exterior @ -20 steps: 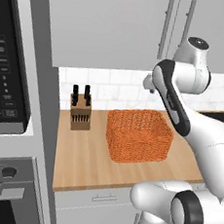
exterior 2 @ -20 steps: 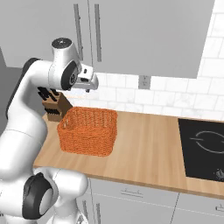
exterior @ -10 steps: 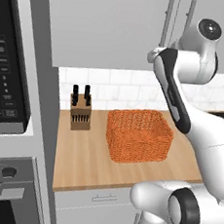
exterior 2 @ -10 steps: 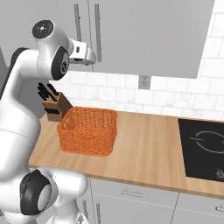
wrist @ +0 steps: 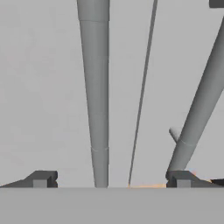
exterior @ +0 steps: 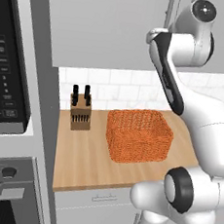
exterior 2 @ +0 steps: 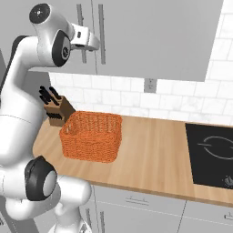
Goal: Open the cabinet, pick up the bread from the cabinet and place it in the basket. Then move the basket to the dining counter.
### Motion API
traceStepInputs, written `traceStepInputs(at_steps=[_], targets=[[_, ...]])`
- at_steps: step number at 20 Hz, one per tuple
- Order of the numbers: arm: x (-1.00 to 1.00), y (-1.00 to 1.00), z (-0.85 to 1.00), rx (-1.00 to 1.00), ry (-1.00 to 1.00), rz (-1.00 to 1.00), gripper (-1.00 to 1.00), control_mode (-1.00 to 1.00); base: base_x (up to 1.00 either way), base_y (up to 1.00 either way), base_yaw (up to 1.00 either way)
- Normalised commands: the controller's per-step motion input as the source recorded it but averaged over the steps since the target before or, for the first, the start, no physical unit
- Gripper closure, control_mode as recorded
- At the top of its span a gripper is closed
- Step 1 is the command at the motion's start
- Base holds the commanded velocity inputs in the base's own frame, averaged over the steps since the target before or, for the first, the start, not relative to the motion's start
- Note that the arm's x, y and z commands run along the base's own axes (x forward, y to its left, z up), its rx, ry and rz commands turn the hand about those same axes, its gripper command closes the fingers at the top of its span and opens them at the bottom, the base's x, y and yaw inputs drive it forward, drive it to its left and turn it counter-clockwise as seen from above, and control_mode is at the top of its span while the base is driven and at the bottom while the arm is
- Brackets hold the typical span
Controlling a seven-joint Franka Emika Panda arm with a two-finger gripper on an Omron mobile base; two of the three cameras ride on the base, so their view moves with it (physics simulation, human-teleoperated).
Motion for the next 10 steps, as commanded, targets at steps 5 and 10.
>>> traceStepInputs(at_steps=[5, 10], targets=[[0.40, 0.01, 0.01, 0.03, 0.00, 0.06, -1.00, -1.00, 0.00, 0.00, 0.00], [0.51, 0.00, -0.01, 0.00, -0.02, 0.07, -1.00, -1.00, 0.00, 0.00, 0.00]])
